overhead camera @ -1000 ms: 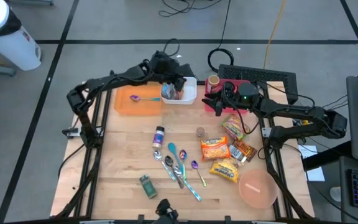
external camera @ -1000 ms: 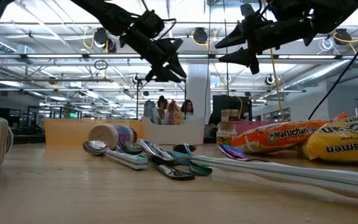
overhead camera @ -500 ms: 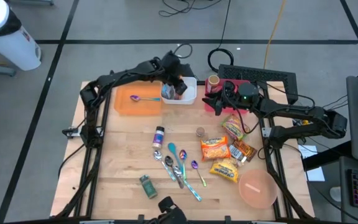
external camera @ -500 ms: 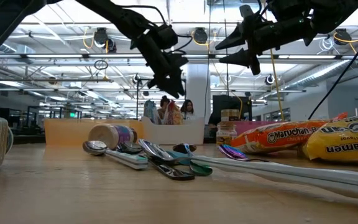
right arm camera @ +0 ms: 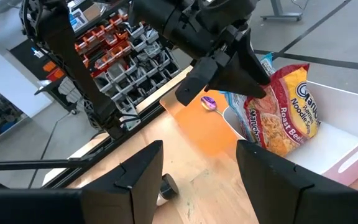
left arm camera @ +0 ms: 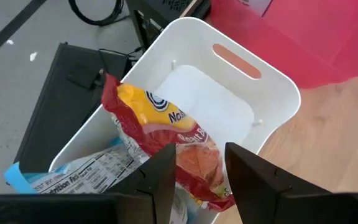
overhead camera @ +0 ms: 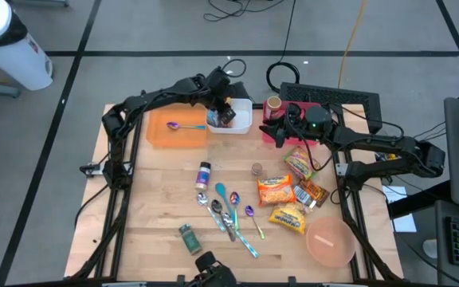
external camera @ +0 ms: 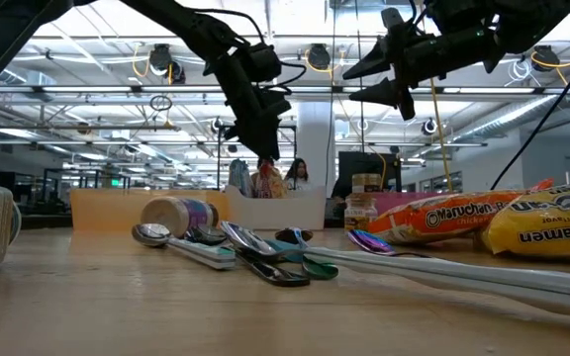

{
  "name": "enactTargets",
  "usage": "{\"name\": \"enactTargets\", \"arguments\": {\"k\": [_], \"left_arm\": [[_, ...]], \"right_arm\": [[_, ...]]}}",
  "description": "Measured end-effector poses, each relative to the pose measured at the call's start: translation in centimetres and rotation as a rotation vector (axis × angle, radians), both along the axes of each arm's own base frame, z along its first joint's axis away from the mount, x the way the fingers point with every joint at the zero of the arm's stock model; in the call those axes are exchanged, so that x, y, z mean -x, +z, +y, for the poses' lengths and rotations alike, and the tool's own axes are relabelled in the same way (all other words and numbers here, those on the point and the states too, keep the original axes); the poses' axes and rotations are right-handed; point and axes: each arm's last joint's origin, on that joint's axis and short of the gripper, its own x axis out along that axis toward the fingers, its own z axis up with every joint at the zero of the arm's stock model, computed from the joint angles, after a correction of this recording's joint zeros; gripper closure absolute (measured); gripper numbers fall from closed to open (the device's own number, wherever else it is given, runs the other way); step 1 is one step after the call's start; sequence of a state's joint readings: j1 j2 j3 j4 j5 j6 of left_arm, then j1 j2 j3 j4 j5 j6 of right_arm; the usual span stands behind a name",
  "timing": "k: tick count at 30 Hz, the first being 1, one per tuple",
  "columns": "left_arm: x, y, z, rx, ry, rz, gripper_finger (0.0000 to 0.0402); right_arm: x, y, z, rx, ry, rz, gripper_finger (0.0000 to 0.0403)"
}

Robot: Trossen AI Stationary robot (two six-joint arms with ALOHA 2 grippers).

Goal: Pick & Place Food Item
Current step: Put the red noodle pack into the white bin, then put the purple spice bottle into the red bin

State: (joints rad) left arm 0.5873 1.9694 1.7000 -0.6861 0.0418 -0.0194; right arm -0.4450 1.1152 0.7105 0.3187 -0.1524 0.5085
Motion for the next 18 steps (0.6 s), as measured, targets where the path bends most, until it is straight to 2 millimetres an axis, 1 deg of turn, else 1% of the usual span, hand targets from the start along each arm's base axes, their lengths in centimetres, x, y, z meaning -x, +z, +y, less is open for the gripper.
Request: {"name": "enactTargets", "arguments": {"k": [2,4,6,9,13,18], "left_arm": [[0.1,0.3,-0.1,0.0,0.005,-0.008,0.0257],[0.1,1.3,-0.1,-0.016,0.007,-0.042,0.0257],[0.2,3.0,-0.2,-0.037,-0.005,-0.099,0.0257],[0.6,6.0,-0.6,-0.074,-0.018,-0.181,0.0257],[2.1,10.0,-1.6,-0.133,-0.028,-0.265,0.0257],[5.1,14.6,-3.9,-0.187,-0.027,-0.364,0.0257]], "right_arm": [[0.0,0.0,0.0,-0.003,0.0,-0.001,0.0206],[0.0,0.0,0.0,-0.004,0.002,-0.001,0.0206],[0.0,0.0,0.0,-0.005,0.002,0.001,0.0206],[0.0,-0.1,0.1,-0.01,0.005,0.011,0.0206],[0.0,-0.1,0.1,-0.055,0.001,0.0,0.0206],[0.0,-0.1,0.1,-0.124,-0.01,-0.019,0.0206]]}}
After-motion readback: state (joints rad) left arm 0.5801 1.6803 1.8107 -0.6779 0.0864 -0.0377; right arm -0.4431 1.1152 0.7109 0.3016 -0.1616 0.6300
